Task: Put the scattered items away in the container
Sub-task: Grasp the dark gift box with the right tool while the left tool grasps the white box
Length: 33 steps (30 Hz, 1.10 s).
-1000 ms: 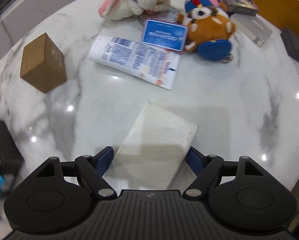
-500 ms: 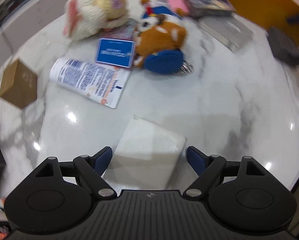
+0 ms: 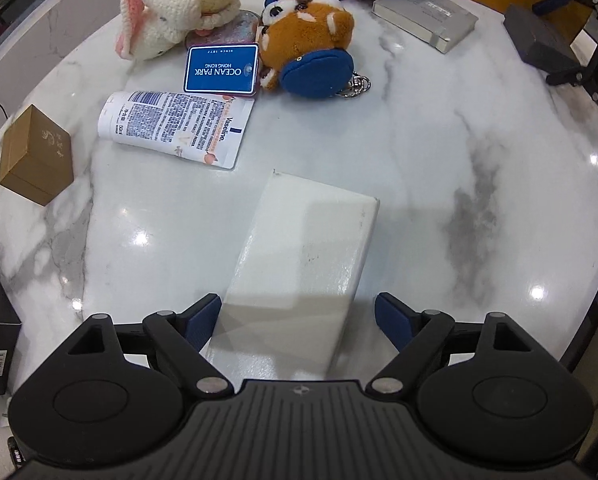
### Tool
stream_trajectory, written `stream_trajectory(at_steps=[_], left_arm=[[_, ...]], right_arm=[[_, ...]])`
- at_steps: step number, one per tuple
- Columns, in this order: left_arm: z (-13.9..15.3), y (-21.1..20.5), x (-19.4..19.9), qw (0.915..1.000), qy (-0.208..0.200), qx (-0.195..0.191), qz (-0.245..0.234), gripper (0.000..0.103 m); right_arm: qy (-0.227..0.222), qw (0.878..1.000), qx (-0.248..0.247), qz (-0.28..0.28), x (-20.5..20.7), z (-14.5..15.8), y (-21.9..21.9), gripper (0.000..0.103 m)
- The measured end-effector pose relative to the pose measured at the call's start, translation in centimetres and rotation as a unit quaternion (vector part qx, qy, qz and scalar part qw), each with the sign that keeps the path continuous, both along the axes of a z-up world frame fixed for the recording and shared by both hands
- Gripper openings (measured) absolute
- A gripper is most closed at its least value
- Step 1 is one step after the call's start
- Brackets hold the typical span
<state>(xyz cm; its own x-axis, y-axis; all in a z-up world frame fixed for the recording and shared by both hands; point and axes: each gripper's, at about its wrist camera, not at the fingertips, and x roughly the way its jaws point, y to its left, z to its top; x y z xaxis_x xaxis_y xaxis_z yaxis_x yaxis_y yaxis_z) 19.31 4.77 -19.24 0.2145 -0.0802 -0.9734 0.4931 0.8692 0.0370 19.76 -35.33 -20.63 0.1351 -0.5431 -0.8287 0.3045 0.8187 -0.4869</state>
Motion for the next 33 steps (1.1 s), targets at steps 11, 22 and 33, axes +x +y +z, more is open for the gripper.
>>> stream_trajectory(at_steps=[11,22,33], left_arm=[[-0.1,-0.1,0.0,1.0000,0.000,-0.002,0.002,0.099],[0.0,0.0,-0.1,1.0000,0.002,-0.009,0.003,0.095],[0.7,0.3,-0.6,0.9996,-0.008,-0.026,0.001,0.079]], right_arm=[[-0.091,0.981,0.157,-0.067,-0.8,1.4,-0.3,0.079],[-0.048,0.990,0.113,-0.063,0.2,0.0,0.6,0.079],[-0.057,0.987,0.138,-0.062,0.8,-0.2,0.9,0.078]])
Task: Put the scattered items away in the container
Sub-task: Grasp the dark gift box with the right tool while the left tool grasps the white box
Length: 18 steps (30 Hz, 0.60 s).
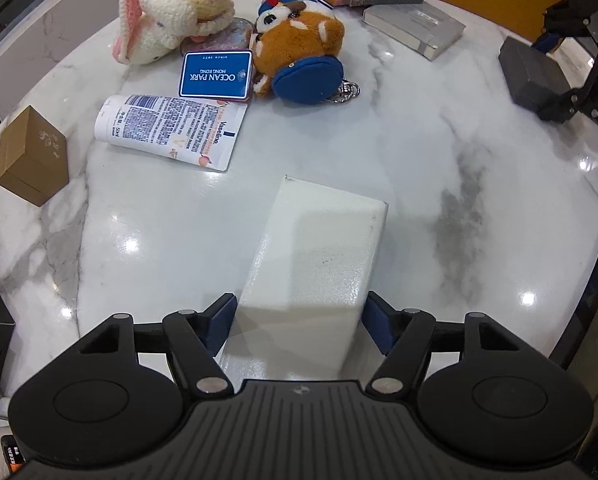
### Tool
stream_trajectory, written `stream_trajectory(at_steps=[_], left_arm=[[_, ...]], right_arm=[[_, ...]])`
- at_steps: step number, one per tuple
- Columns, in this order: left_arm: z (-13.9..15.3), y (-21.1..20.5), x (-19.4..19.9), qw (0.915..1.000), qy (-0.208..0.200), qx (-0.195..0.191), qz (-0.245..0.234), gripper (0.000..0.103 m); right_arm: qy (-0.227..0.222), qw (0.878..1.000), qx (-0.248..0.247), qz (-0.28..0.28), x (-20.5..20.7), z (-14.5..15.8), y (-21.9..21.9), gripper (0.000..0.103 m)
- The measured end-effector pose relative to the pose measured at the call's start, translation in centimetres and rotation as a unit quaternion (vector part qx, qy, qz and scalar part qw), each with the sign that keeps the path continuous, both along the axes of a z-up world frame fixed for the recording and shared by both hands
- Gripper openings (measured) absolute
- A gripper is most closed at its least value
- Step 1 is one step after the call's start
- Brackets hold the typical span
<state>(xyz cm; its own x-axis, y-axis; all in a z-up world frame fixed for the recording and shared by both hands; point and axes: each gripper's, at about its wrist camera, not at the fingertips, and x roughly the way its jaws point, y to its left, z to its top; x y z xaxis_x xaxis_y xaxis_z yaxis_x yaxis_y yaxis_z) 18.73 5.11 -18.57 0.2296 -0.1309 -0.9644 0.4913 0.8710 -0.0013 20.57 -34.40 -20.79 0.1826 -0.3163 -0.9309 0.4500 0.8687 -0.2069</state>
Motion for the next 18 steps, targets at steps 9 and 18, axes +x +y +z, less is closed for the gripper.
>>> stream_trajectory(at_steps=[9,18], left_arm=[[1.9,0.1,0.1,0.9989,-0.036,-0.011,0.028,0.076],[2.4,-1.4,-1.8,0.9972,-0.041,-0.029,0.055,0.076]], right_arm=[[-0.025,1.000,0.002,0.010,-0.3,1.1,0.2,0.078],[-0.048,0.999,-0.013,0.007,-1.9,2.5,0.7,0.078]])
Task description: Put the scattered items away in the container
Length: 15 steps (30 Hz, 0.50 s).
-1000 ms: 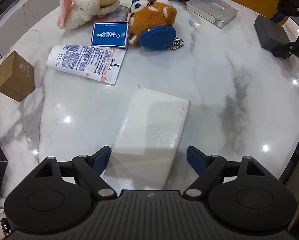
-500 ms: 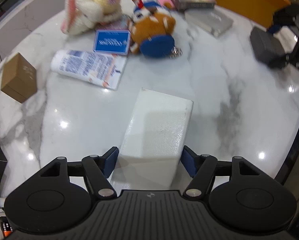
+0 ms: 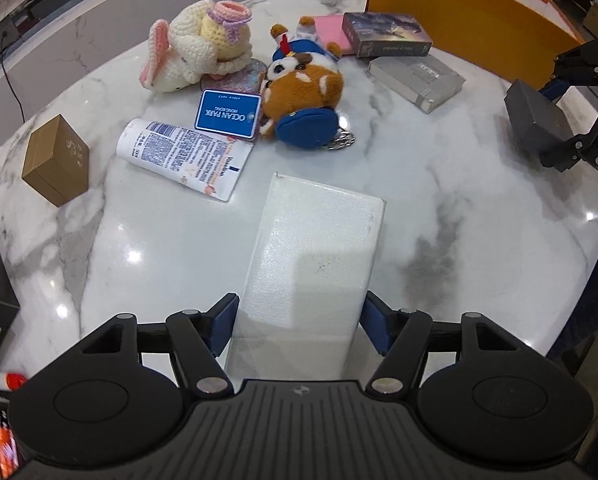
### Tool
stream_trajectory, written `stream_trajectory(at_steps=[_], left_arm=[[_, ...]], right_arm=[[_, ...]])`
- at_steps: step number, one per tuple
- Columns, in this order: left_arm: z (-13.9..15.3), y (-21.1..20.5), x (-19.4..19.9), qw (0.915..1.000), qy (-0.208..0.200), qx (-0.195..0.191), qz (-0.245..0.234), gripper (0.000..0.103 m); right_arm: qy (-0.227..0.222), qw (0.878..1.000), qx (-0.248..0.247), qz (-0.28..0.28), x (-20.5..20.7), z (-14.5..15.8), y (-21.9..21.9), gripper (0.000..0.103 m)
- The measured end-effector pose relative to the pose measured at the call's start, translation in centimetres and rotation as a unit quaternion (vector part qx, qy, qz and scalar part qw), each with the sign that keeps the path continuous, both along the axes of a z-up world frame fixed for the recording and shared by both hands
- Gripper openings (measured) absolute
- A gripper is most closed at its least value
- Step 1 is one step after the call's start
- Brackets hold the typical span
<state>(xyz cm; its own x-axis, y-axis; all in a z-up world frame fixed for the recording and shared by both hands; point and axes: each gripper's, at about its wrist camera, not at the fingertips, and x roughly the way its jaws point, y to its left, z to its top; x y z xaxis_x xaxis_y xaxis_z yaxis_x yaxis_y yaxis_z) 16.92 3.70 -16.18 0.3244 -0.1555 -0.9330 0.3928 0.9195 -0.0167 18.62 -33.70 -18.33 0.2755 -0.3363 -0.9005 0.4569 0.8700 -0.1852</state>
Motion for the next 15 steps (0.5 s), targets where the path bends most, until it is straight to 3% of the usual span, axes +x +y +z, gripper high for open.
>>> stream_trajectory(at_steps=[6,15], left_arm=[[1.3,-2.1,-0.5,0.9998,0.007,-0.013,-0.011,0.075],[6.5,-6.5,0.8,0.9984,-0.034,-0.006,-0.044,0.073]], right_arm=[[-0.025,1.000,-0.014,0.004,-0.6,1.1,0.4,0.078],[-0.065,0.997,-0.031,0.002,-2.5,2.9,1.4,0.078]])
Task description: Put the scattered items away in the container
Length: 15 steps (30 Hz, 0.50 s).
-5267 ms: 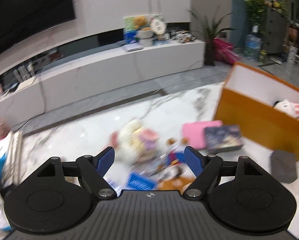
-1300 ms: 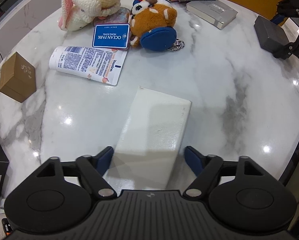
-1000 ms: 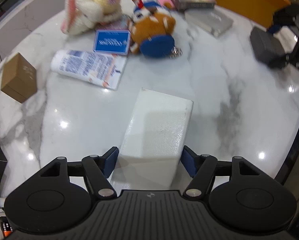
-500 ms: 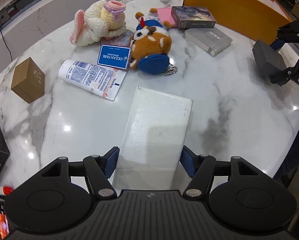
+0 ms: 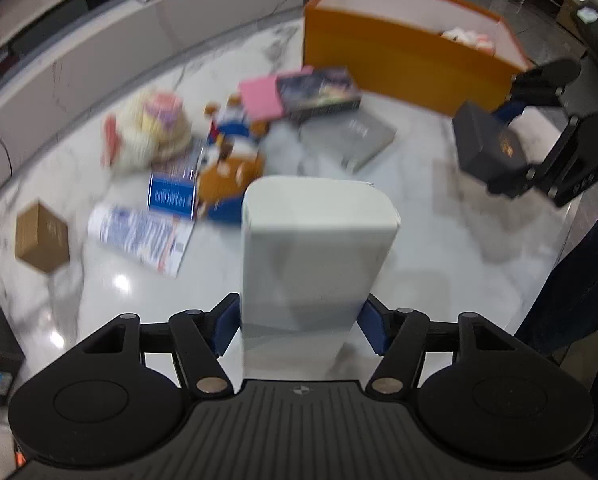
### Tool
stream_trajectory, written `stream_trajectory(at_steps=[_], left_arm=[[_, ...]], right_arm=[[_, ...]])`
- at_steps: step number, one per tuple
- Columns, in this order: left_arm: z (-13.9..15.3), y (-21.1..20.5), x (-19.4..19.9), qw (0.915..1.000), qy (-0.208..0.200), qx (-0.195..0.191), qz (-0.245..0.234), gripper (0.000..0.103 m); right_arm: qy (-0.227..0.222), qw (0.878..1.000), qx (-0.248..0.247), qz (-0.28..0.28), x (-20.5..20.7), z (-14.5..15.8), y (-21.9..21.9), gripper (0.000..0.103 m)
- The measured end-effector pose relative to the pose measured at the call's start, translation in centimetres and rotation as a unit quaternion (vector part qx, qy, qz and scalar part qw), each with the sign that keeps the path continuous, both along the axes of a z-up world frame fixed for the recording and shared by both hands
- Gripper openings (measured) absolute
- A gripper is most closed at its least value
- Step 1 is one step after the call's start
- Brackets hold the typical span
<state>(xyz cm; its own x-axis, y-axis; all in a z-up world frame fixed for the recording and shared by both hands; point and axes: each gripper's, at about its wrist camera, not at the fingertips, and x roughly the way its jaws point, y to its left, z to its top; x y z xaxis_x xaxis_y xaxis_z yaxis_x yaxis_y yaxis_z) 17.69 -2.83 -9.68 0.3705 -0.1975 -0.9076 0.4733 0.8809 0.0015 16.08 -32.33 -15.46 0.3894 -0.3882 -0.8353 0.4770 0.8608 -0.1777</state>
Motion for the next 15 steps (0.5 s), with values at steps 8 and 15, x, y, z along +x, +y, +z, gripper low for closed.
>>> stream_trajectory(at_steps=[8,15], left_arm=[[3.2,-3.7,1.2,0.9992,-0.035,0.002,-0.017,0.072],[5.6,-7.1,3.2,0.9974,-0.051,0.011,-0.050,0.072]], right_arm=[[-0.029,0.999,-0.015,-0.017,-2.2,1.3,0.3,0.078],[-0.069,0.997,-0.030,-0.024,-3.5,3.3,0.7,0.078]])
